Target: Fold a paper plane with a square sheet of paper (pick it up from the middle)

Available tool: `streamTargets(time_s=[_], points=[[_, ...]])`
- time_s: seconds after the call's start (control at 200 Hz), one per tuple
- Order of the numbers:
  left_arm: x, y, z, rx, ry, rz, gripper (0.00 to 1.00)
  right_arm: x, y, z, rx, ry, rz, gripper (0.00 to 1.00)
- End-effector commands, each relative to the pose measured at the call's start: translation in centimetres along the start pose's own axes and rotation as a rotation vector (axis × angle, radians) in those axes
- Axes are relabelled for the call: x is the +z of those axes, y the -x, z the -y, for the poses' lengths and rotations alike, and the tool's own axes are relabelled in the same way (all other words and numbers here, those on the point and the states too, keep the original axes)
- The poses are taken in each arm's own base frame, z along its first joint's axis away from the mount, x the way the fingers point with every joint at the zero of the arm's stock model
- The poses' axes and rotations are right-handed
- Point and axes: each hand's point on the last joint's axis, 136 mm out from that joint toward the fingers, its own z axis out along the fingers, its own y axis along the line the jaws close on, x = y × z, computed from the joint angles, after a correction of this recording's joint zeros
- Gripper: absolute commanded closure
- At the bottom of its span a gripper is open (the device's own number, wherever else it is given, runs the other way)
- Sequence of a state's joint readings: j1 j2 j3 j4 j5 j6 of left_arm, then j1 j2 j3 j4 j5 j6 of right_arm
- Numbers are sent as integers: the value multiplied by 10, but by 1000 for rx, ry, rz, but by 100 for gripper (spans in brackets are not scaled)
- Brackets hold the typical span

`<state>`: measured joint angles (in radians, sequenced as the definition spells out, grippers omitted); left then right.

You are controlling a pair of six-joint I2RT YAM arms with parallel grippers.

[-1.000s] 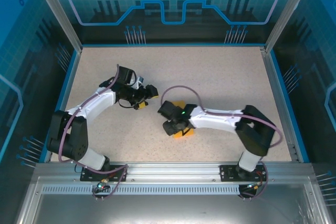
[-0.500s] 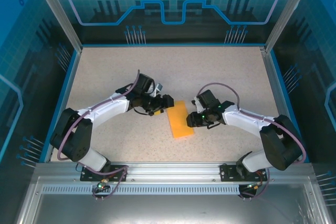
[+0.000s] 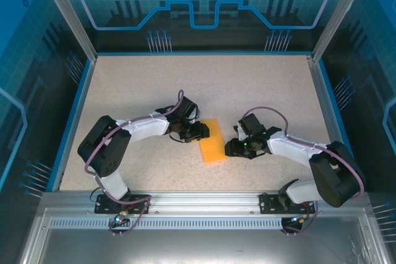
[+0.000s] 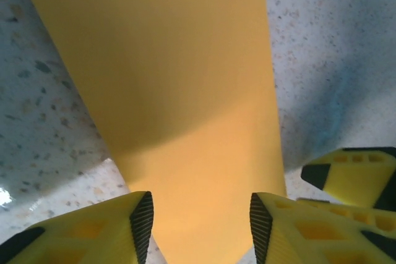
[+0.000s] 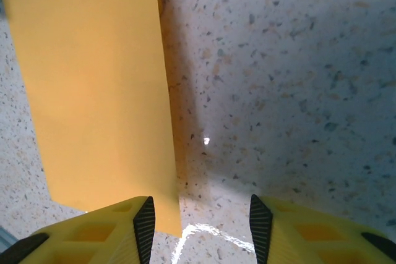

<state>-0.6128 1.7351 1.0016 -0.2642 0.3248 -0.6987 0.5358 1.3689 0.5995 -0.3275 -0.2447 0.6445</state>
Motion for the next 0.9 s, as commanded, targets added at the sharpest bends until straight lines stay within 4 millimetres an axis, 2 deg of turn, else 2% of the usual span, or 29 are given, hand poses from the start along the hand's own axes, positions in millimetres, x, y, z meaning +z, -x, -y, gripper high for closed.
streamTargets(time_s=[0.0, 0.245, 0.43, 0.595, 0.705, 0.895], points=[[4, 5, -9, 32, 71, 10, 57, 2, -1, -9, 44, 70, -15, 53], [13, 2, -21, 40, 111, -14, 62, 12, -5, -19, 45, 107, -57, 55], [17, 2, -25, 43, 127, -21, 63, 8, -1, -26, 37, 117, -50, 59], [18, 2, -26, 49, 132, -26, 65, 1, 2, -32, 28, 125, -31, 69], [18, 1, -27, 53, 138, -28, 71, 0, 2, -36, 28, 136, -33, 75], [18, 2, -28, 57, 145, -31, 76, -3, 4, -42, 20, 146, -26, 83]])
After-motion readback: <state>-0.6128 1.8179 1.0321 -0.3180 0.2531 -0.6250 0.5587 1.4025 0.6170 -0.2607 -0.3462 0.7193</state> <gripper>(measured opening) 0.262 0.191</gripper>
